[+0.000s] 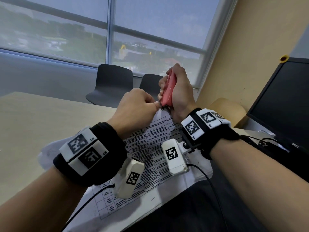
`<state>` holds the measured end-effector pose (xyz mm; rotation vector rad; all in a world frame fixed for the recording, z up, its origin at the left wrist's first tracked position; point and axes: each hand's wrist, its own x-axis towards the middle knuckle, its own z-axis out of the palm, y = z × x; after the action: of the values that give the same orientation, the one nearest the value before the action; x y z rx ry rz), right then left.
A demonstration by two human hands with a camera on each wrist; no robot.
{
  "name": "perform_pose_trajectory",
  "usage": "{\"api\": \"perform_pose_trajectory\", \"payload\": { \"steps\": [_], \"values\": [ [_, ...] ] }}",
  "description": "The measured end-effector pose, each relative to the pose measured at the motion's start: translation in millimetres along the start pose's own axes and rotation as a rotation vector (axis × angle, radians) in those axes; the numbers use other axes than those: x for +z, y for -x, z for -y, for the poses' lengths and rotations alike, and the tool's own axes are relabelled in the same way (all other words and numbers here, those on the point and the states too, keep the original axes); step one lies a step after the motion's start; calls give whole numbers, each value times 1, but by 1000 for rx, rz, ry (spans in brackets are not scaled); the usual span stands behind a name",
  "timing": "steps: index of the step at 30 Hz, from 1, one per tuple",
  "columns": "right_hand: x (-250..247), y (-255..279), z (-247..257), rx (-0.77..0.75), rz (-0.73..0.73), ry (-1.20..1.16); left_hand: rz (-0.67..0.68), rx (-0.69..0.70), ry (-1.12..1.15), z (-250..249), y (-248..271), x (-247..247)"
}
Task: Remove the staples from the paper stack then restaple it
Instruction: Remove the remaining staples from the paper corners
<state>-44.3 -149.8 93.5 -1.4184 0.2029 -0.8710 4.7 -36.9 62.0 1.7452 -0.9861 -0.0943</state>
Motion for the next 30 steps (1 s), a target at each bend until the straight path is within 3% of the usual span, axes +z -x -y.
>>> {"api": "perform_pose_trajectory", "payload": {
  "steps": [10,20,30],
  "values": [
    [3,1,-8,-39,-1,65,16,-87,33,2,-1,0],
    [11,12,-6,-334,3,125,9,-103,97,-1,-1,-2],
    [9,2,-2,-47,-15,269,20,-91,107,1,1,4]
  ]
}}
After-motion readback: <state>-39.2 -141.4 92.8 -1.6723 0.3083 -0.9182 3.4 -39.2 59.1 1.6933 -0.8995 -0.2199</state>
